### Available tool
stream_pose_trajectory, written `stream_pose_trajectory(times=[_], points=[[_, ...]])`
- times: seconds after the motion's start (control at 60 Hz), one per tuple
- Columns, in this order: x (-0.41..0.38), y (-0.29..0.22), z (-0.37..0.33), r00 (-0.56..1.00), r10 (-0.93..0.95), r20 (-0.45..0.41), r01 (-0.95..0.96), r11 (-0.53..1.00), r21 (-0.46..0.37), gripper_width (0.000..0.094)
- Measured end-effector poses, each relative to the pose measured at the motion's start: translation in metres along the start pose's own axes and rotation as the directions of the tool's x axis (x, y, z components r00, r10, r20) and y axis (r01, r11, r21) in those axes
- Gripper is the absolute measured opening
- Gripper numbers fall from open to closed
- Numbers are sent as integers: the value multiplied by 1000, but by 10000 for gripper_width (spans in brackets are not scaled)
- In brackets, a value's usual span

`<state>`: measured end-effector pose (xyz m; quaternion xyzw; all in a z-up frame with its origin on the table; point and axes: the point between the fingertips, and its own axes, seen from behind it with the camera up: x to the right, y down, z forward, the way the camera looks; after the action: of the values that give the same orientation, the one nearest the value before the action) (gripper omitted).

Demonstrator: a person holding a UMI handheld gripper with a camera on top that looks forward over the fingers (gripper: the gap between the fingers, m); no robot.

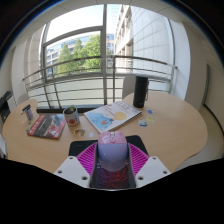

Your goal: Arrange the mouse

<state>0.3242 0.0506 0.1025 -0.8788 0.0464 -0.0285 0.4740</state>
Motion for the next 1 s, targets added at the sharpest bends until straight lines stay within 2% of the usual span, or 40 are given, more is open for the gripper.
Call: stream_pose_trajectory(times=[0.083,0.133,0.317,0.35,0.417,0.45,0.517,0.75,0.883,1.0], points=[[5,34,34,1000,-13,8,14,995,-95,446],[1,55,52,1000,-11,6,11,992,-122,455],[-7,89,67,999,12,50,-1,976,-217,593],[-6,86,64,999,15,49,-4,977,-215,658],[-5,84,56,999,-8,45,17,978,-206,863],[-5,79,50,999,-17,40,24,981,-191,822],[-7,68,29,999,-31,36,37,986,-162,854],[-15,41,-86,998,-50,-26,48,996,-69,848],[-22,44,-155,996,-50,-68,48,998,-28,844],[-35,55,-195,998,-38,-59,36,999,-33,844]])
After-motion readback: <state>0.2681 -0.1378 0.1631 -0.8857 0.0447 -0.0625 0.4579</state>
